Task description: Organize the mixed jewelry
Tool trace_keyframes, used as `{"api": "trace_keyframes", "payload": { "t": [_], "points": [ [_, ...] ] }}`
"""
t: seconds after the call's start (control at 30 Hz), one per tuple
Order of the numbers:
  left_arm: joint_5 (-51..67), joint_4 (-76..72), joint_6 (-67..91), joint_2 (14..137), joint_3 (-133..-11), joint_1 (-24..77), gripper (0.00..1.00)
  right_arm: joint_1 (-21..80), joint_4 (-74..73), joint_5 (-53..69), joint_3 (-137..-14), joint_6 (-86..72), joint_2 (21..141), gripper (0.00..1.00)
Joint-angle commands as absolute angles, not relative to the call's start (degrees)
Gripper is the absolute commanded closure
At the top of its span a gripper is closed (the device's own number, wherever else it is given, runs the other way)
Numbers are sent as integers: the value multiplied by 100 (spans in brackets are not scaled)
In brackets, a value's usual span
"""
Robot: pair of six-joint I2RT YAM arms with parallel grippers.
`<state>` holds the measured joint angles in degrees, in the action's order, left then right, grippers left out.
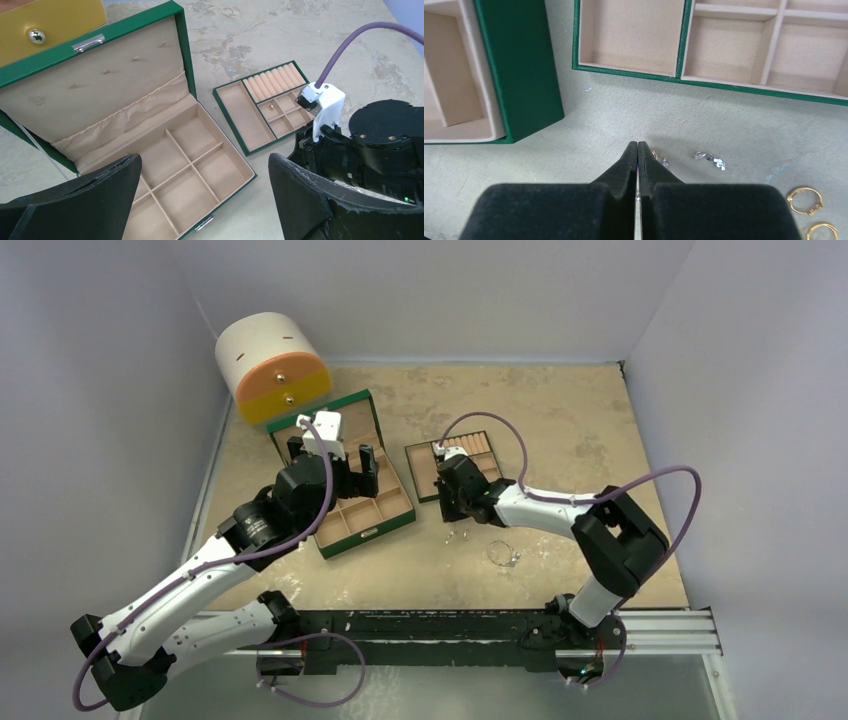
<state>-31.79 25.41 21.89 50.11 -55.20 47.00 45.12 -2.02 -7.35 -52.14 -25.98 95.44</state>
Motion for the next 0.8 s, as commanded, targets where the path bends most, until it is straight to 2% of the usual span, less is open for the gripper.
{"api": "trace_keyframes", "payload": {
  "t": [0.0, 0.27, 0.37, 0.4, 0.77],
  "points": [
    [-3182, 2435, 2153, 4992, -5781, 4694, 2, 4544, -325, -1025, -5340, -2636, 9113, 100],
    [-3190, 2443, 2154, 4992, -5776, 4696, 2, 4544, -578, -1289, -5586, -2610, 8869, 99],
    [-3196, 2443, 2153, 4979, -5781, 4696, 2, 4544, -578, -1318, -5505, -2665, 8871, 76],
    [-3192, 2443, 2153, 4967, -5783, 4695, 2, 4544, -555, -1308, -5476, -2682, 8883, 73],
    [-3182, 2444, 2145, 4983, -5790, 4695, 2, 4544, -299, -858, -5232, -2828, 9084, 62]
  ]
}}
